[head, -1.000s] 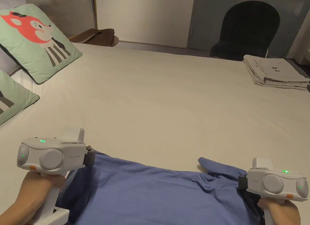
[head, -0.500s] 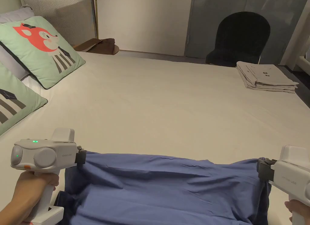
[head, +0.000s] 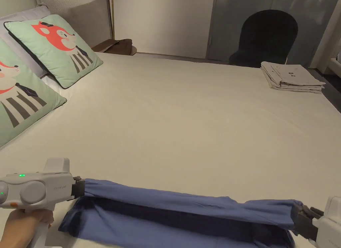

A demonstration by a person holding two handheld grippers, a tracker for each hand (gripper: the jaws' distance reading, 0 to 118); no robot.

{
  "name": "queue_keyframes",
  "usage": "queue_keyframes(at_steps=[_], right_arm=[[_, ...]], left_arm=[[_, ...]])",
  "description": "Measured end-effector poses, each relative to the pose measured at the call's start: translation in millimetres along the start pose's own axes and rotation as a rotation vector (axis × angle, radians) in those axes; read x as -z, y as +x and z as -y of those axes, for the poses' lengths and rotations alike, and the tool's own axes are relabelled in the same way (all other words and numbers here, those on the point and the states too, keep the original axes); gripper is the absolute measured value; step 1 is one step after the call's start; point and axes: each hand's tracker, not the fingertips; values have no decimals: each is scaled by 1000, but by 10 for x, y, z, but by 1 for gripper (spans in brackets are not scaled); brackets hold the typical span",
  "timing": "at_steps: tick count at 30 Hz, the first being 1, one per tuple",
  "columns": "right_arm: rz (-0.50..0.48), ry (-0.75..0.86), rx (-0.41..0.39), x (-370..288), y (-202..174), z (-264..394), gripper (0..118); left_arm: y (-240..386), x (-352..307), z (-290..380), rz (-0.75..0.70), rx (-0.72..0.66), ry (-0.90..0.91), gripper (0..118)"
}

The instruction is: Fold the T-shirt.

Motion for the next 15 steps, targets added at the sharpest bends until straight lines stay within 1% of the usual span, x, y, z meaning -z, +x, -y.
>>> queue_keyframes(at_steps=[3, 5, 7, 11, 15], right_arm=[[37, -53, 23, 36, 51, 257, 3], [85, -83, 38, 94, 71, 426, 3], [114, -116, 38, 147, 95, 550, 3], [140, -141, 69, 234, 106, 731, 3], [158, -161, 39, 275, 65, 754, 3]], left_arm=[[-32, -12, 251, -5, -14, -30, 3], [-56, -5, 401, -8, -24, -51, 3], [-67, 2, 507, -13, -28, -68, 3], [-63, 24, 647, -32, -11, -88, 3], [-23, 68, 679, -56, 22, -104, 4]])
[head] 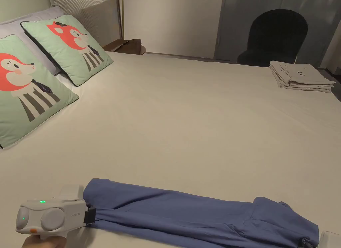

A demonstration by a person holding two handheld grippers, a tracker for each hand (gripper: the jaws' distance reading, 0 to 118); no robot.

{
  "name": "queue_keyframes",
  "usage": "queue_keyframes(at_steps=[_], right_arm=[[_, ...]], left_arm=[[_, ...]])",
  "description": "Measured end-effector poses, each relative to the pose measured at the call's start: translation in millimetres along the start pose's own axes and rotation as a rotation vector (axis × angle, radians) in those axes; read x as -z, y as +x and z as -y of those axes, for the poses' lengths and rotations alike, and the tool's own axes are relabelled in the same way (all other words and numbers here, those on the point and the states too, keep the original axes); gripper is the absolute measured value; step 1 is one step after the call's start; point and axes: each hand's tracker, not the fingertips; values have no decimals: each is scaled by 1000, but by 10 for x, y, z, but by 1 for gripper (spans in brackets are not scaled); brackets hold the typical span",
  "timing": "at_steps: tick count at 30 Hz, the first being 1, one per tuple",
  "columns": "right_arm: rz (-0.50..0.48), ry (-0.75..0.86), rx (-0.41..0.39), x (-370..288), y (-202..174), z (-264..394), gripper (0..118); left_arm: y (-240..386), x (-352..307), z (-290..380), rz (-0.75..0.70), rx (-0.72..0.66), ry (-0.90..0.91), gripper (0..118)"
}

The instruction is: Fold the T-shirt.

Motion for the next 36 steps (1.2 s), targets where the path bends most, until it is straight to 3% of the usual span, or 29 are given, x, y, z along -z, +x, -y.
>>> queue_keyframes(at_steps=[3, 4, 5, 7, 8, 9, 10, 11, 15, 17, 19, 20, 22, 23, 24, 27, 36], right_arm=[[-16, 6, 12, -88, -17, -78, 3], [-19, 24, 14, -143, -16, -108, 5], [-18, 47, 10, -197, -43, -152, 14], [-6, 121, -12, -316, -112, -276, 49], [-8, 164, -19, -396, -152, -340, 77], [-8, 201, -27, -459, -190, -399, 95], [-9, 252, -37, -540, -242, -471, 106], [-15, 312, -48, -625, -292, -533, 110], [-28, 457, -101, -817, -466, -685, 109], [-12, 525, -133, -877, -563, -722, 98], [16, 566, -154, -919, -659, -751, 72], [23, 584, -159, -927, -696, -761, 48], [23, 597, -157, -933, -763, -779, 14], [22, 606, -155, -932, -792, -789, 2], [25, 610, -154, -918, -822, -804, 0], [-1, 614, -153, -910, -871, -839, 0], [16, 621, -189, -864, -1024, -880, 0]], left_arm=[[-13, 12, -63, -6, 8, 1, 6], [5, -16, -95, -12, 11, 8, 12], [19, -42, -128, -15, 18, 21, 34], [60, -139, -209, 10, 25, 99, 79], [90, -210, -259, 28, 24, 145, 103], [156, -319, -289, 39, 24, 185, 111], [213, -436, -337, 44, 33, 243, 109], [237, -514, -385, 64, 34, 285, 109], [301, -769, -483, 76, 46, 461, 109], [302, -866, -503, 95, 67, 548, 108], [313, -937, -527, 95, 72, 595, 99], [320, -963, -533, 90, 75, 608, 80], [397, -1046, -540, 77, 78, 622, 37], [402, -1047, -550, 66, 75, 626, 12], [394, -1038, -556, 63, 76, 628, 4], [329, -1011, -594, 96, 78, 589, 0], [-453, -595, -748, 393, -139, 266, 0]])
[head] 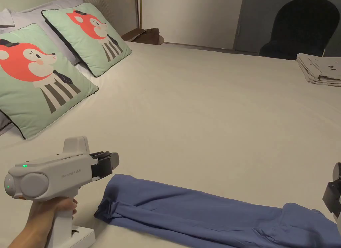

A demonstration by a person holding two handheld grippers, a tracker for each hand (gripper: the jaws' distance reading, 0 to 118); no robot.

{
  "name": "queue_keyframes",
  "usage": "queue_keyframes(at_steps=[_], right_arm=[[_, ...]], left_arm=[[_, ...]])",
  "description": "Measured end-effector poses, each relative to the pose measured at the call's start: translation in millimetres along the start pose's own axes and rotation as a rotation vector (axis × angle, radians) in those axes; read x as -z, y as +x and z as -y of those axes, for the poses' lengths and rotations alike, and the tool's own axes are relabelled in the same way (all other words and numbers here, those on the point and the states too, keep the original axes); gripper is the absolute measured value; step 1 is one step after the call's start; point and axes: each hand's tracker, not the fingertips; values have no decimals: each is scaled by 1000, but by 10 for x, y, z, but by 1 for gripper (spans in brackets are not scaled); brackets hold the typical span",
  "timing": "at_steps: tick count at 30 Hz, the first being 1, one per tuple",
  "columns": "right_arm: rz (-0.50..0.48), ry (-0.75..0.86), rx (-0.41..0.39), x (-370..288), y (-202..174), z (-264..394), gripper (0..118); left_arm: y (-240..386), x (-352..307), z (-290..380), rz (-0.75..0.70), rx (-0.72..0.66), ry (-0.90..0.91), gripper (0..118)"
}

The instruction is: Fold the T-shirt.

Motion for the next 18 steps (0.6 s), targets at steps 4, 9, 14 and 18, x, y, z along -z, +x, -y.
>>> queue_keyframes(at_steps=[4, 9, 14, 18], right_arm=[[3, -12, -9, 57, -46, 6, 0], [4, -38, -23, 152, -99, 56, 0], [-3, -69, -27, 216, -139, 108, 0], [1, -80, -29, 238, -127, 126, 0]], left_arm=[[-431, 127, -16, 43, -172, -122, 0], [-814, 264, 68, 105, -311, -267, 0], [-1095, 333, 133, 160, -410, -286, 0], [-1167, 372, 170, 149, -392, -303, 11]])
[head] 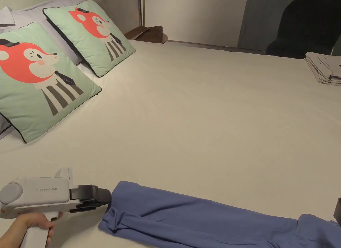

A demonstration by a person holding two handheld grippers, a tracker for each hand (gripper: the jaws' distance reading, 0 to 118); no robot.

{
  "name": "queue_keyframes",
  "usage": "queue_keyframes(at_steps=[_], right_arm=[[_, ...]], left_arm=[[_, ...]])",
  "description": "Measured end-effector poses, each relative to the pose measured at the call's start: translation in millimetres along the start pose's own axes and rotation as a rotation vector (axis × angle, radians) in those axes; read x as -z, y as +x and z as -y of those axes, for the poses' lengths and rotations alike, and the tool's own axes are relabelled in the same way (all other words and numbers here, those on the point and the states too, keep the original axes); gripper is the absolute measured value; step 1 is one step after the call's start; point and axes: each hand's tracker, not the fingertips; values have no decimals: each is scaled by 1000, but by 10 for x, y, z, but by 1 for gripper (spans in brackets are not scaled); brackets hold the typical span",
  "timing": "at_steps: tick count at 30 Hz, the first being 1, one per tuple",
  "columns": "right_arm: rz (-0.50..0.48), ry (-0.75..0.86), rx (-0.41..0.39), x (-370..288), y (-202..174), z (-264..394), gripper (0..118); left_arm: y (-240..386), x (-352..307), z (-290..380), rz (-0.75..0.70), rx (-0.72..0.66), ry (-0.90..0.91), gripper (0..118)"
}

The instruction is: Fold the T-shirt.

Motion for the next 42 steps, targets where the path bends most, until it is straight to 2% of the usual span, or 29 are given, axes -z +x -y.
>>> queue_keyframes(at_steps=[1, 2, 3, 4, 5, 11, 16, 21, 22, 23, 24, 33, 42], right_arm=[[2, -1, 1, 8, 8, 3, 0], [1, -3, 3, 11, 18, 7, 0], [-1, -6, 9, 20, 33, 14, 0], [-4, -8, 15, 30, 44, 24, 0], [-4, -10, 18, 37, 48, 31, 0], [-1, -22, 17, 55, 56, 62, 0], [5, -22, 22, 58, 96, 59, 0], [12, -23, 26, 55, 149, 70, 0], [14, -23, 26, 48, 156, 71, 0], [16, -23, 27, 43, 167, 74, 0], [18, -22, 28, 40, 176, 76, 0], [11, -14, 38, 28, 213, 43, 0], [-16, 8, 56, 18, 245, 6, 0]], left_arm=[[-76, 20, -46, -12, -6, -19, 29], [-106, 37, -58, -9, -13, -36, 61], [-122, 61, -56, -4, -24, -50, 81], [-115, 90, -50, -18, -27, -62, 96], [-90, 101, -32, -17, -23, -66, 101], [-18, 222, -38, -2, -13, -58, 101], [95, 350, -34, 12, 3, -84, 97], [214, 533, 54, -13, 60, -138, 63], [241, 548, 73, -45, 80, -130, 51], [273, 548, 95, -72, 108, -120, 19], [295, 559, 113, -81, 119, -125, 11], [553, 183, 66, -127, 205, -83, 10], [560, -242, 10, -315, 219, -5, 10]])
